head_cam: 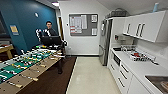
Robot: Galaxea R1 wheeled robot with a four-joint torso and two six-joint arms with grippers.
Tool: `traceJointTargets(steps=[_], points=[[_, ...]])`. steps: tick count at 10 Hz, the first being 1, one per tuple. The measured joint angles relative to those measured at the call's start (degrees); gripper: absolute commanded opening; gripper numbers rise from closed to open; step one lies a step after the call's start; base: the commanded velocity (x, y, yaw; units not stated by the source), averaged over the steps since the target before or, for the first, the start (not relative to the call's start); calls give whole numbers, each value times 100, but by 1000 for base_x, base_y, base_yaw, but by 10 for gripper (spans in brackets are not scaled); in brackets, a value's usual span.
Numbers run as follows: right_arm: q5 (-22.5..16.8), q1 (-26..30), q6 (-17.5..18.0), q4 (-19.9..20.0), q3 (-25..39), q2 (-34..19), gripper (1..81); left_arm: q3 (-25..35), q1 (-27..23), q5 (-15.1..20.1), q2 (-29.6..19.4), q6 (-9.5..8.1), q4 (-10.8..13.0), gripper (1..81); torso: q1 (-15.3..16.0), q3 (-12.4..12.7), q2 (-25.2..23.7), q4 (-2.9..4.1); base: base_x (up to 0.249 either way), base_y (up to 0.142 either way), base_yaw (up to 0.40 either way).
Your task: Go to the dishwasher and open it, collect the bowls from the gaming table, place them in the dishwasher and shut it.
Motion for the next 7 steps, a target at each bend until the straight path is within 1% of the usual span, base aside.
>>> traceJointTargets(steps=[7], points=[[9,16,15,83,7,80,811,-67,-6,-9,9,2,0,811,0,0,0,0,0,0,352]])
